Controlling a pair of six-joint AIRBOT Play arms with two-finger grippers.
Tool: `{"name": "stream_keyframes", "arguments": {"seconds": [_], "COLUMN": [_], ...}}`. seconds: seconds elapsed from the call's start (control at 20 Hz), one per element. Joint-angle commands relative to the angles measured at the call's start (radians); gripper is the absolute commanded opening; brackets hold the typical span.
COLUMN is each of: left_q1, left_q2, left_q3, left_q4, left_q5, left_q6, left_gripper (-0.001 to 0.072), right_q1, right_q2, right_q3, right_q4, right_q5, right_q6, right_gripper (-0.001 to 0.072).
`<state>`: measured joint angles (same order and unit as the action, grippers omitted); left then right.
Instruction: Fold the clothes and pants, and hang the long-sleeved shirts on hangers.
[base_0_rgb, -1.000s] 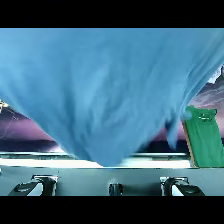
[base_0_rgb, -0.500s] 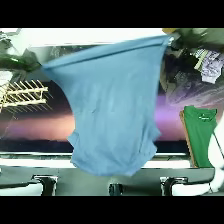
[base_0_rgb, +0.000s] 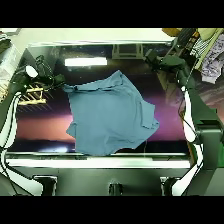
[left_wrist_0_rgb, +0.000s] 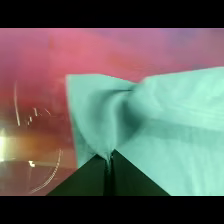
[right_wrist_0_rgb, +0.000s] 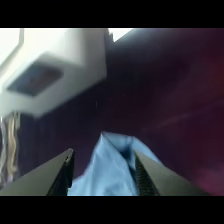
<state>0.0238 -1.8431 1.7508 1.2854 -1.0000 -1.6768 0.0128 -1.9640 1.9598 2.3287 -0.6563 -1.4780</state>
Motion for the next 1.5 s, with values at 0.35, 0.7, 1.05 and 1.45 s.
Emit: {"name": "stream_keyframes", "arguments": {"seconds": [0.35, 0.7, 1.05, 1.45], "left_q1": [0.032, 0.029, 0.029, 0.029], "left_q2": [-0.018, -0.018, -0.018, -0.018], "left_q3": [0.009, 0.009, 0.009, 0.009], "left_q4": [-0.002, -0.01, -0.029, -0.029], "left_q5": [-0.196, -0.249, -0.25, -0.249], "left_q6": [0.0, 0.0, -0.001, -0.019], "left_gripper": [0.0014, 0.0014, 0.0014, 0.0014], "right_q1": [-0.329, -0.294, -0.111, -0.018], "right_q2": [0.315, 0.769, 0.962, 0.962], "right_q3": [-0.233, -1.262, -1.578, -1.578], "right_q4": [-0.026, 0.026, 0.082, 0.018], "right_q5": [-0.929, -0.642, -0.377, -0.129], "right_q6": [-0.283, -0.275, -0.143, 0.031], "right_gripper": [0.044, 0.0502, 0.0502, 0.048]}}
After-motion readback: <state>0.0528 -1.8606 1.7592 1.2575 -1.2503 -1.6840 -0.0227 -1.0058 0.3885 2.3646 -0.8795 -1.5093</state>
